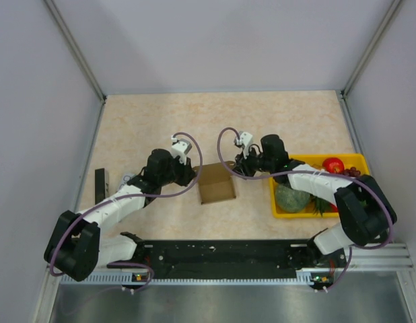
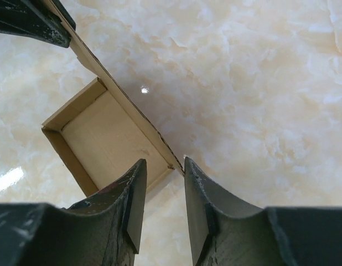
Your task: Fold the paper box
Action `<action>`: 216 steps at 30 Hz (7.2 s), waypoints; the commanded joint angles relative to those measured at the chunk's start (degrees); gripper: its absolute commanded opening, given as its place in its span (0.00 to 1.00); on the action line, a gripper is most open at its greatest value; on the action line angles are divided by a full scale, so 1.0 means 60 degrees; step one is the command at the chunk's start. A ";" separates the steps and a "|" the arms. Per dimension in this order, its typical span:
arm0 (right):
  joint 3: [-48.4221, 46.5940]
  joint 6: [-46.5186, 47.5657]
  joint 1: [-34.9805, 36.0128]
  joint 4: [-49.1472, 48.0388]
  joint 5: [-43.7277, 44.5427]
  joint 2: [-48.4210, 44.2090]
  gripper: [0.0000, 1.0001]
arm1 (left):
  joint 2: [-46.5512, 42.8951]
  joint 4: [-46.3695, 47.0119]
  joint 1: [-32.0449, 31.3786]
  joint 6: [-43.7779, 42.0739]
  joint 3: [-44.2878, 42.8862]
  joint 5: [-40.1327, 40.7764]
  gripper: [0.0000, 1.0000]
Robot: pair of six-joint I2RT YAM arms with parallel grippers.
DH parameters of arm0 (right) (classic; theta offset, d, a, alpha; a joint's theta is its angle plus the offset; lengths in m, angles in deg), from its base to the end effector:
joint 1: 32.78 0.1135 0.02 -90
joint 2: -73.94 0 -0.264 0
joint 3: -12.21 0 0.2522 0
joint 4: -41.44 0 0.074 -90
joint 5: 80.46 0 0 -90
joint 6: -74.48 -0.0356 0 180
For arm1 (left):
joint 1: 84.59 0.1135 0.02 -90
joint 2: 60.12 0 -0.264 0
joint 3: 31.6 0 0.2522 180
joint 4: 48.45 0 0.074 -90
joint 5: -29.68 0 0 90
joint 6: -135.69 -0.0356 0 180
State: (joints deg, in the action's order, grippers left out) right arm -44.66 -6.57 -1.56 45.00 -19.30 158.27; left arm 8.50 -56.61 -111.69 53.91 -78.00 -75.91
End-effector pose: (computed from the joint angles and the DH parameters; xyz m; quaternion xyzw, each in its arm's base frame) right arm 0.2544 0.1742 0.2057 -0.4046 0.7497 0.3048 0.4259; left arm 0.2188 -0.1227 0.2092 0.2075 0.8370 -0.2616 0.4336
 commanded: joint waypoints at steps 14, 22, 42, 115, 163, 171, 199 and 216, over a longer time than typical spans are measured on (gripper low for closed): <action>-0.0652 0.0061 -0.0735 -0.0366 -0.0832 0.0710 0.49 | 0.0091 -0.0084 -0.0026 -0.0097 -0.0360 -0.0140 0.18; -0.1193 0.0179 -0.1132 0.0016 -0.2415 0.1222 0.56 | 0.0106 -0.0114 -0.0026 -0.0082 -0.0419 -0.0184 0.18; -0.1999 0.0031 -0.1102 -0.0249 -0.3278 0.1955 0.47 | 0.0180 -0.0246 -0.0026 -0.0097 -0.0536 -0.0126 0.16; 0.1545 -0.4115 0.5083 -0.1190 0.9820 -0.1587 0.26 | -0.1064 0.3548 -0.3336 0.1472 0.1807 0.6261 0.00; -0.2701 0.5583 -0.0473 0.3076 -0.2986 0.0461 0.50 | -0.2984 0.1570 -0.3322 -0.1489 0.1427 0.3903 0.00; -0.2761 0.5832 -0.0414 0.3222 -0.2840 0.0461 0.34 | -0.2970 0.1512 -0.3321 -0.1503 0.1427 0.3961 0.00; -0.3185 0.6067 -0.0209 0.3325 -0.2620 0.0680 0.17 | -0.2897 0.1556 -0.3307 -0.1474 0.1442 0.4020 0.00; -0.3200 0.6038 -0.0209 0.3120 -0.2532 0.0856 0.26 | -0.2911 0.1556 -0.3321 -0.1474 0.1471 0.3932 0.00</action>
State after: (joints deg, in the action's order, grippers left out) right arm -61.67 28.47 -3.98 65.90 -32.62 162.97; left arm -8.37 -49.57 -131.49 45.30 -67.88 -51.65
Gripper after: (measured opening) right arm 0.260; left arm 0.021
